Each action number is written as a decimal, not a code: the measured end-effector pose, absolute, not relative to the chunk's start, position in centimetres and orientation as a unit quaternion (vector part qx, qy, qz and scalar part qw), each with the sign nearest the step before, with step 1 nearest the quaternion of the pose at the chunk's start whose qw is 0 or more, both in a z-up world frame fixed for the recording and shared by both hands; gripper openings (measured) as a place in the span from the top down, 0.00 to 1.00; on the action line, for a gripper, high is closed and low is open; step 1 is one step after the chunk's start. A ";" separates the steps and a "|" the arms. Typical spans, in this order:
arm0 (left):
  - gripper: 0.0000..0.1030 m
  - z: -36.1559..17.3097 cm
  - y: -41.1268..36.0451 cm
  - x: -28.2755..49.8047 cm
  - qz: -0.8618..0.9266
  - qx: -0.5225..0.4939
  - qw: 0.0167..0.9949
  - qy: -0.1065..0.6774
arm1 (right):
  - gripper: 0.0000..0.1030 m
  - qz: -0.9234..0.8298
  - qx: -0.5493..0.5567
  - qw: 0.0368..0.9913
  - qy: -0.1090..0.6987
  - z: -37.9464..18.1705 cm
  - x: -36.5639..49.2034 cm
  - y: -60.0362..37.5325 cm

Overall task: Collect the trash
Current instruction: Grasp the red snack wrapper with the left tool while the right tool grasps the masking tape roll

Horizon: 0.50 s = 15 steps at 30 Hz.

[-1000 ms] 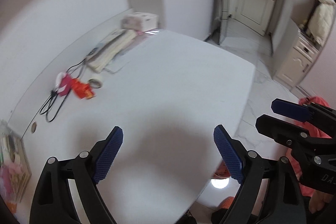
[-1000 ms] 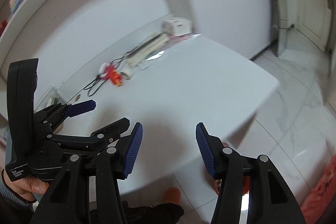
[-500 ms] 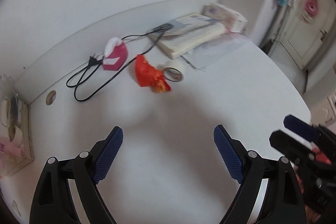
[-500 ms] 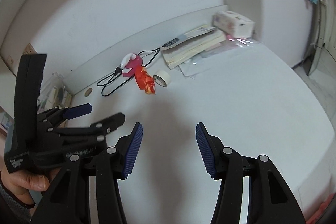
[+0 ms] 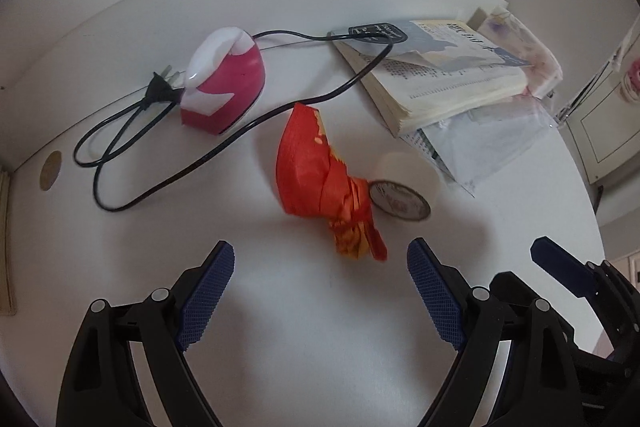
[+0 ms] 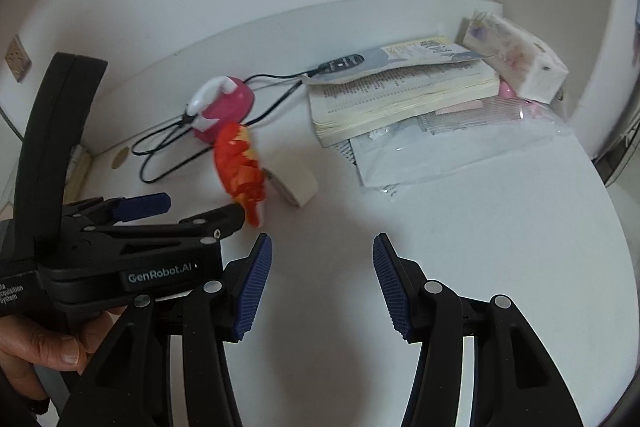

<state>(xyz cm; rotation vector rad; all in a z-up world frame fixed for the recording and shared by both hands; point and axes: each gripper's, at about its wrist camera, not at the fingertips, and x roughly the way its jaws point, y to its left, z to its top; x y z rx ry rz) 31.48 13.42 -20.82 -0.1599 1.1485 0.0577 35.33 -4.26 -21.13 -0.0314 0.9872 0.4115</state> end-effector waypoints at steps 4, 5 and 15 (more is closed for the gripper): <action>0.15 -22.1 13.4 33.0 0.029 -0.056 0.837 0.544 | 0.48 0.198 -0.019 0.856 0.477 -21.9 36.4 -4.3; 0.17 -22.5 13.5 33.3 0.026 -0.057 0.834 0.548 | 0.48 0.199 -0.020 0.855 0.478 -22.0 36.7 -4.2; 0.71 -22.9 15.8 33.1 0.003 -0.034 0.834 0.550 | 0.48 0.226 -0.044 0.847 0.480 -23.8 38.7 -1.5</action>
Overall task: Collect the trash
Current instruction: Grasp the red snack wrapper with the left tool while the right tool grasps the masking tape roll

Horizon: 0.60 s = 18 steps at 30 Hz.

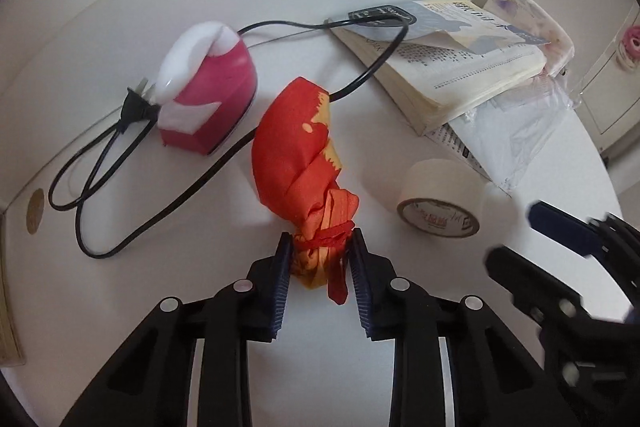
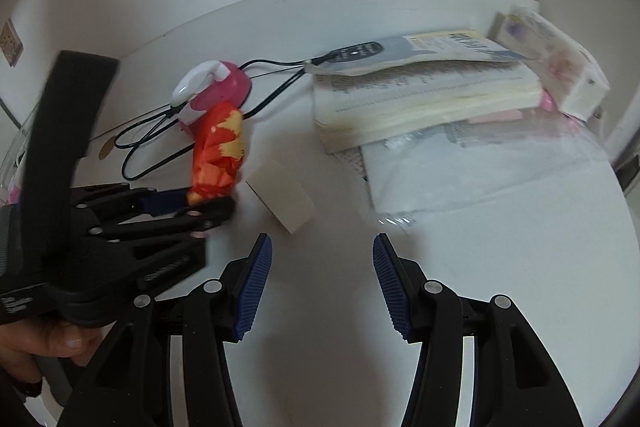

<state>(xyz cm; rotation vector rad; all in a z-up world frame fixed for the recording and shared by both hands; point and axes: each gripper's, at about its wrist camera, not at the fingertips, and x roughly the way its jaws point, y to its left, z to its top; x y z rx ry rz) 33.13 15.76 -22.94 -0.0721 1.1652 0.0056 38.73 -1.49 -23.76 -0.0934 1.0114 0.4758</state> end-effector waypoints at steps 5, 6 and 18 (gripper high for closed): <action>0.71 -22.3 17.4 32.7 0.003 -0.035 0.836 0.547 | 0.48 0.231 -0.060 0.843 0.481 -24.6 40.1 0.0; 0.71 -22.2 17.8 32.7 0.004 -0.035 0.838 0.545 | 0.48 0.233 -0.062 0.842 0.483 -24.8 40.4 0.3; 0.71 -23.1 17.4 34.1 -0.005 -0.046 0.833 0.552 | 0.74 0.253 -0.083 0.831 0.488 -25.9 42.1 2.9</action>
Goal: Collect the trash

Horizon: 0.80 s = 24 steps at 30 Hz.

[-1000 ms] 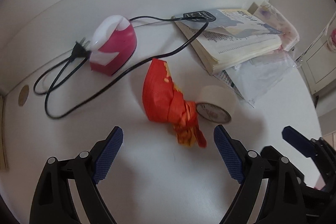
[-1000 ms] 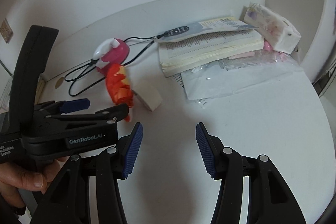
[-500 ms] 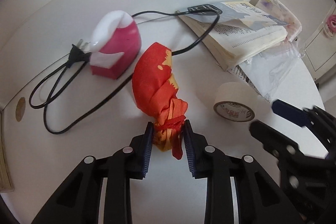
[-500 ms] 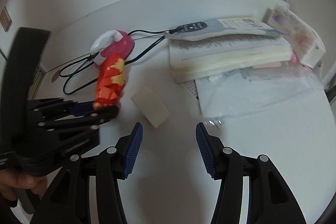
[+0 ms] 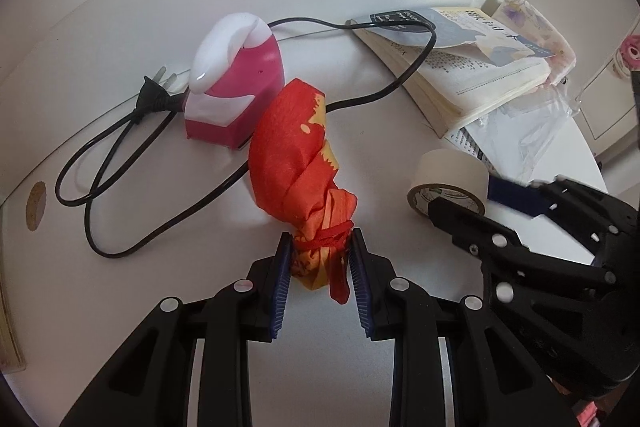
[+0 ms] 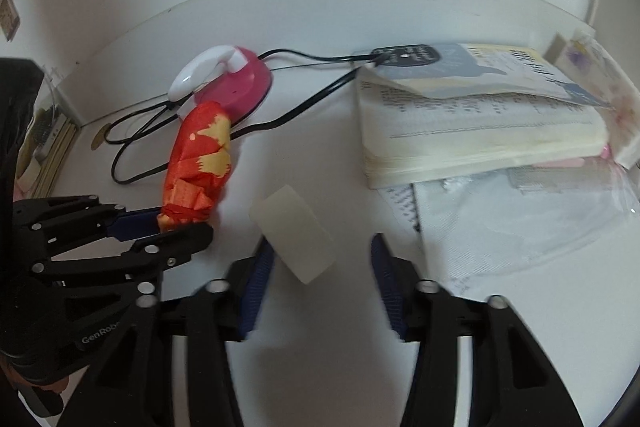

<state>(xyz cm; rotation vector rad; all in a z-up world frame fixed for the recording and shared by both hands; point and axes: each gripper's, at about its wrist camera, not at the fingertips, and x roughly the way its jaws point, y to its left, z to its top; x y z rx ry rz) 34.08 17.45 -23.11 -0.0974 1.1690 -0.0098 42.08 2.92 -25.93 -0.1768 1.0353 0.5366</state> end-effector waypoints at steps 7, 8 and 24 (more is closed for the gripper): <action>0.71 -23.1 17.5 34.0 -0.012 -0.047 0.832 0.553 | 0.80 0.257 -0.060 0.829 0.493 -25.8 41.3 2.4; 0.71 -23.0 17.4 33.9 -0.013 -0.046 0.832 0.552 | 0.80 0.254 -0.057 0.831 0.492 -25.6 41.1 2.2; 0.71 -18.9 11.5 27.9 -0.066 -0.005 0.846 0.529 | 0.80 0.212 0.001 0.858 0.468 -20.3 31.9 -5.1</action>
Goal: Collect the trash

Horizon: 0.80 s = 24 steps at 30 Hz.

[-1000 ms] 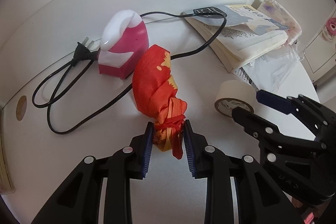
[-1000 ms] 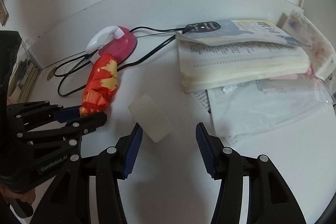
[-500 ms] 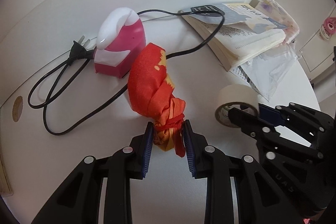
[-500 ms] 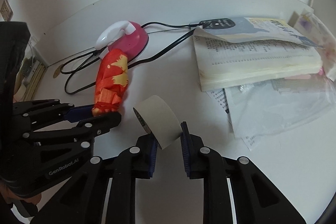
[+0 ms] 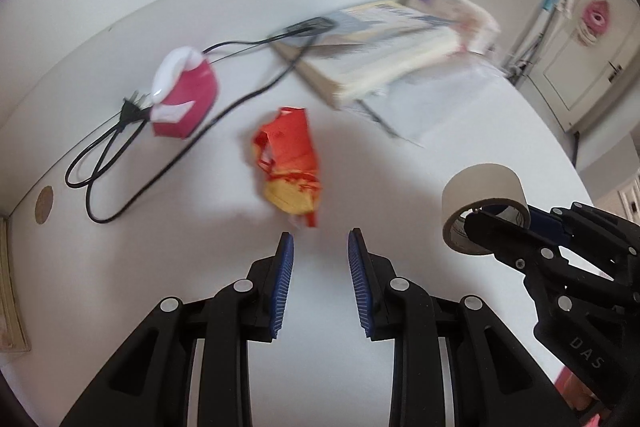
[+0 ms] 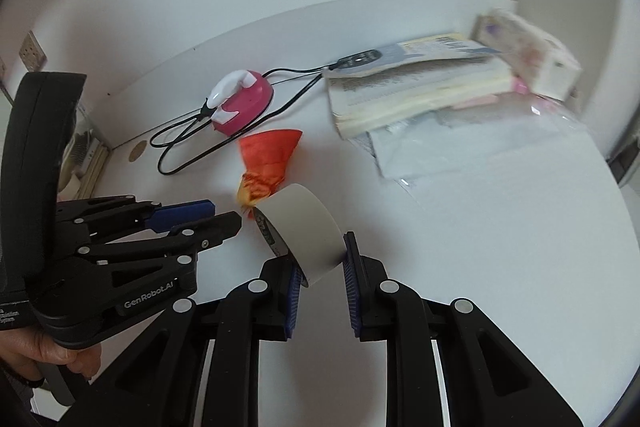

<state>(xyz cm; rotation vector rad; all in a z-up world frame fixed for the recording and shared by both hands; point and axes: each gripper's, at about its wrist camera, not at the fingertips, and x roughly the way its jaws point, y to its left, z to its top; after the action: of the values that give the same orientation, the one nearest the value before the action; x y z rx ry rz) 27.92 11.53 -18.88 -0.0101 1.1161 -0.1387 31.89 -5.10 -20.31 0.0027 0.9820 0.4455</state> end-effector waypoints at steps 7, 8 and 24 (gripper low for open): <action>0.82 -18.8 10.4 26.2 -0.060 -0.009 0.847 0.528 | 0.80 0.192 0.014 0.862 0.469 -19.2 26.7 -9.0; 0.82 -19.0 10.4 26.3 -0.057 -0.006 0.845 0.531 | 0.80 0.191 0.014 0.861 0.471 -19.2 26.3 -9.1; 0.68 -22.2 10.8 33.5 -0.048 0.033 0.831 0.553 | 0.80 0.179 0.039 0.859 0.478 -20.4 26.9 -8.8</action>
<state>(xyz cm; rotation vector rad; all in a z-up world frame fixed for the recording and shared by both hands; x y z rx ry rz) 33.47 10.75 -22.24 0.0702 1.1720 -0.1017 26.93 -8.77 -20.38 0.0815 1.0036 0.3767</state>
